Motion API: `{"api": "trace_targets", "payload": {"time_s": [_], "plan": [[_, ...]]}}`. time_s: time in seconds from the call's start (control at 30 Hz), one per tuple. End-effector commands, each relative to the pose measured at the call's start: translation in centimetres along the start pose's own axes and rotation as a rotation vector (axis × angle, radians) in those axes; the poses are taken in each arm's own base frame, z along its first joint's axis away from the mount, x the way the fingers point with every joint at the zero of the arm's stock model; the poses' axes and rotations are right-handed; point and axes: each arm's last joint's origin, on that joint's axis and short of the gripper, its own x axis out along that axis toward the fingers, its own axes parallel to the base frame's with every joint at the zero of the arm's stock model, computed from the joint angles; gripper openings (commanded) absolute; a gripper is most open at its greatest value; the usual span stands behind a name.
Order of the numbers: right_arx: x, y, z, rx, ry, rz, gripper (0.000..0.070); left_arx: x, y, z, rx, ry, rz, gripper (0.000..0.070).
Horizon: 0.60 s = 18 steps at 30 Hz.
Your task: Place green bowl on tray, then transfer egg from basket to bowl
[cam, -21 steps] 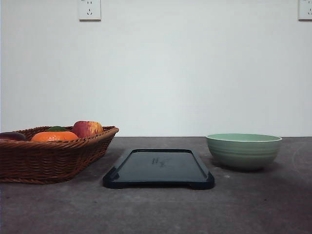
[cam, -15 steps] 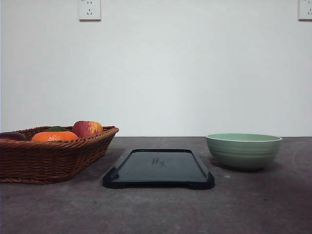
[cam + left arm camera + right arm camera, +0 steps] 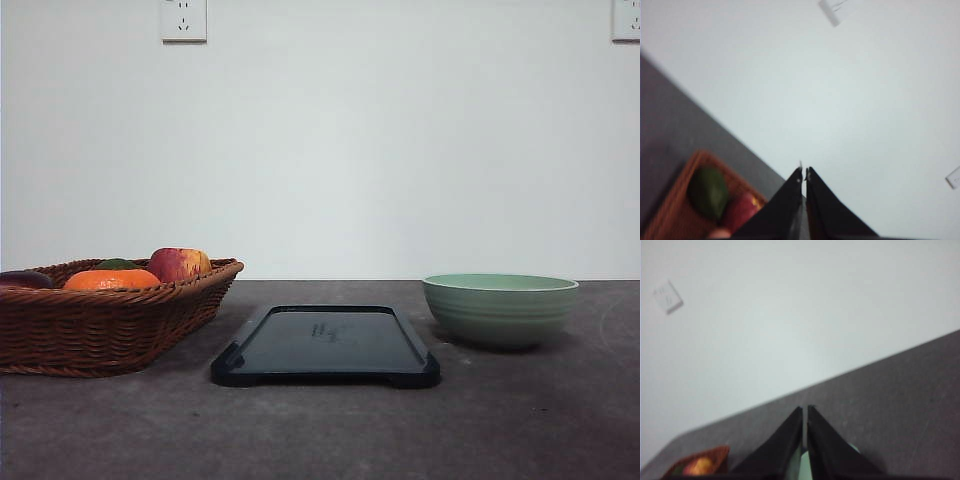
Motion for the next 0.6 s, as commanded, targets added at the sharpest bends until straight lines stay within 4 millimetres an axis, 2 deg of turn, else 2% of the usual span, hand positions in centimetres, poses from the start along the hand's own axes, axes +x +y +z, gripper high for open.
{"api": "trace_targets", "payload": {"time_s": [0.0,0.23,0.4,0.57], "plan": [[0.1,0.7,1.2,-0.066,0.027,0.004,0.0007,0.0,-1.2,1.2,0.186,0.014,0.008,0.0001],[1.5,2.4,4.4,-0.193,0.143,0.011,0.0007,1.2,-4.3,4.2,0.352,0.17,0.119,0.0001],[3.2,2.5,4.8,-0.28,0.288,0.008,0.0007,3.2,-5.6,5.3,0.398,0.335,0.208,0.0001],[5.1,2.3,4.6,-0.25,0.45,0.003,0.0007,5.6,-6.4,5.8,0.485,0.536,0.24,0.0001]]}}
